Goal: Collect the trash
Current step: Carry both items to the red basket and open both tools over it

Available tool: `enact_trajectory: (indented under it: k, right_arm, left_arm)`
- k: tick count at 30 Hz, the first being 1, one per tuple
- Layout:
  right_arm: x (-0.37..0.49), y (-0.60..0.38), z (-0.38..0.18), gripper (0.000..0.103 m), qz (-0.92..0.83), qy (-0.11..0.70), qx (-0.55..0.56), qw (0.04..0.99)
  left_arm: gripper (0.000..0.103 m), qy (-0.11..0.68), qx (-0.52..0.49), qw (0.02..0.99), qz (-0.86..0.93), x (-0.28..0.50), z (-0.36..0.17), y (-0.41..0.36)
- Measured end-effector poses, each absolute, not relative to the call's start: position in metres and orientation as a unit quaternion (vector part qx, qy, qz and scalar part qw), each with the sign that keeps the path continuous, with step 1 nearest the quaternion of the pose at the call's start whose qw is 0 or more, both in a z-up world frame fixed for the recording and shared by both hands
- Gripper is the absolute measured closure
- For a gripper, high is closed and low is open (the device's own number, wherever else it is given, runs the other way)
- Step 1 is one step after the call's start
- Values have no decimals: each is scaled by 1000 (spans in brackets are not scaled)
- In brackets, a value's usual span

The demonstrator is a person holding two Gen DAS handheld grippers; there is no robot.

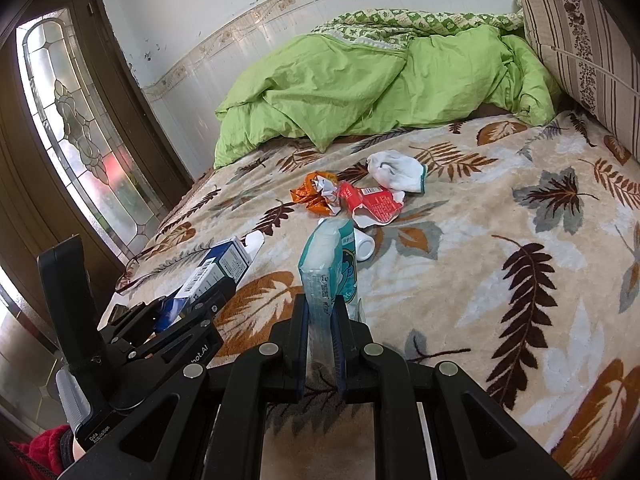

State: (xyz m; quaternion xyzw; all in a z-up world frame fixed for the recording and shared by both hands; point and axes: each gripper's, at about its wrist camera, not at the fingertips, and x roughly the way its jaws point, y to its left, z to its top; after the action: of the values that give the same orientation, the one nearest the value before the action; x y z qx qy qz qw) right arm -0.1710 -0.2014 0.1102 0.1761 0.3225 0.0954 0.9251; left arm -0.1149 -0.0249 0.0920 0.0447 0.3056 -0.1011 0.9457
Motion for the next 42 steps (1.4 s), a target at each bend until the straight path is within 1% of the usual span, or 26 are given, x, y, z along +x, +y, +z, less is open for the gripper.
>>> enact_trajectory:
  k: [12,21,26,32,36,42]
  right_arm:
    - [-174,-204,112,91,87,320,185,925]
    - [-203,-215,118,91,73,314,207,924]
    - [-241,-243,126,91,70,306,249,916]
    - [-300,-294,148,91,30,271,285,919]
    - [-343,-333,159,91,-17,250,301,920]
    - [-411,-394,159,91,-101,233,337,907]
  left_arm:
    - [71,302,51,947,-101,-121,94,-30]
    - [71,290,50,946,-133,-162,110,-38]
    - [71,277,49,941,-190,-193,126,-53]
    - [71,264,55,923,-276,-226,151,-91]
    - [71,272,54,895,-349,-243,166,-128]
    - [71,305,60,843,-439,-266,170,-193]
